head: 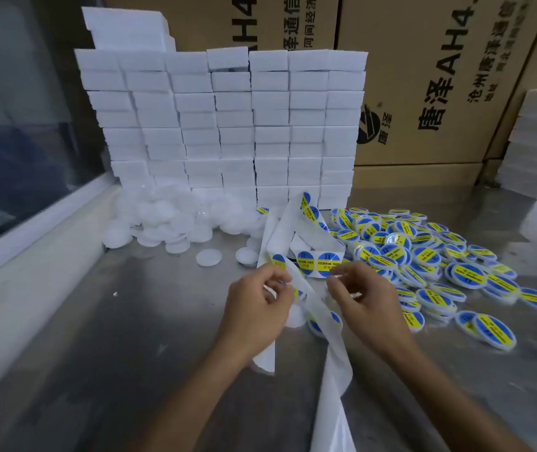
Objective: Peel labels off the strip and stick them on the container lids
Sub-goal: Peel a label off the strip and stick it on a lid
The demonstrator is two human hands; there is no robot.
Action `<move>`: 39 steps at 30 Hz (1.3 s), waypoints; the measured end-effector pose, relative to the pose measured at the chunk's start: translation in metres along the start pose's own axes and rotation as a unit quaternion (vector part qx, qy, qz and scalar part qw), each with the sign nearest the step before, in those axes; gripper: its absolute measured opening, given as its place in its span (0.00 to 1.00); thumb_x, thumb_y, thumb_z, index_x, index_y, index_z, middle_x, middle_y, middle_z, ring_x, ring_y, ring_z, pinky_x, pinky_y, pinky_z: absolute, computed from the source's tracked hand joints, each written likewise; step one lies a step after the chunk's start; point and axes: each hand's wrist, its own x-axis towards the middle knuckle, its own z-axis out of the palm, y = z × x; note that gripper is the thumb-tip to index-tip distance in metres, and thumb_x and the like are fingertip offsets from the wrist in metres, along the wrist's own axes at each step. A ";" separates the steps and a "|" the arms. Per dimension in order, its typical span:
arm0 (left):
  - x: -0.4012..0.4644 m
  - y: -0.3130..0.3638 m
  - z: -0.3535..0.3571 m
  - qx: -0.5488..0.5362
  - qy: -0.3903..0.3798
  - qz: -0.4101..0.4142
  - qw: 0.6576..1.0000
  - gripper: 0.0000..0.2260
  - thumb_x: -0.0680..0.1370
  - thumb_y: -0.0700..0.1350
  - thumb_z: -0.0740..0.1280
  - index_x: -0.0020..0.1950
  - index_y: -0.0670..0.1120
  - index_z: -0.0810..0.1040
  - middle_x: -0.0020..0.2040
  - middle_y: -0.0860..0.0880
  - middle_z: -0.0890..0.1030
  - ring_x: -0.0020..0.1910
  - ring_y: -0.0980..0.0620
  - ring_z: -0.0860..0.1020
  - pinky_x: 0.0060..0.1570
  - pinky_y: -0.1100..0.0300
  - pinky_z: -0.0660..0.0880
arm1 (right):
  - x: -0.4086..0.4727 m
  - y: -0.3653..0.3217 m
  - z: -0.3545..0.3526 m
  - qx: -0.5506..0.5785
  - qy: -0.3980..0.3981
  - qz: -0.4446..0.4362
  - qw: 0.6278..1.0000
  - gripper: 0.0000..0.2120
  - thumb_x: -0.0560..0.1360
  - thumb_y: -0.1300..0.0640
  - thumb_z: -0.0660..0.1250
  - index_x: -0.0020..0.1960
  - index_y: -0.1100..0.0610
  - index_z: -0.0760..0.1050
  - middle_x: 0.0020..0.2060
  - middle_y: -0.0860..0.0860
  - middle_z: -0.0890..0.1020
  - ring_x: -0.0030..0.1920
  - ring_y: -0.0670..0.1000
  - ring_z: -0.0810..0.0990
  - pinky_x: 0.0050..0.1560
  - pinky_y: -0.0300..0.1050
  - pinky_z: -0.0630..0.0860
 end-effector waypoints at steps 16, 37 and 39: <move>0.039 -0.060 0.015 0.030 -0.030 -0.165 0.985 0.07 0.76 0.44 0.68 0.53 0.53 0.76 0.45 0.56 0.81 0.43 0.60 0.78 0.33 0.74 0.68 | 0.065 0.017 0.076 -0.099 -0.110 0.041 0.988 0.14 0.76 0.58 0.67 0.61 0.49 0.73 0.52 0.49 0.81 0.47 0.46 0.80 0.48 0.46 0.81; 0.042 -0.071 0.007 -0.282 0.044 -0.179 0.941 0.10 0.77 0.36 0.69 0.42 0.51 0.82 0.37 0.52 0.86 0.32 0.60 0.81 0.33 0.70 0.75 | 0.036 0.017 0.102 0.105 -0.035 -0.007 0.994 0.08 0.77 0.63 0.68 0.50 0.52 0.82 0.41 0.44 0.84 0.39 0.42 0.81 0.41 0.35 0.75; 0.042 -0.072 0.007 -0.299 0.056 -0.187 0.934 0.10 0.77 0.36 0.68 0.42 0.50 0.83 0.37 0.51 0.86 0.32 0.58 0.81 0.34 0.69 0.75 | 0.032 0.019 0.101 0.036 -0.013 -0.056 0.998 0.08 0.75 0.62 0.70 0.50 0.51 0.83 0.45 0.41 0.83 0.42 0.39 0.82 0.42 0.32 0.74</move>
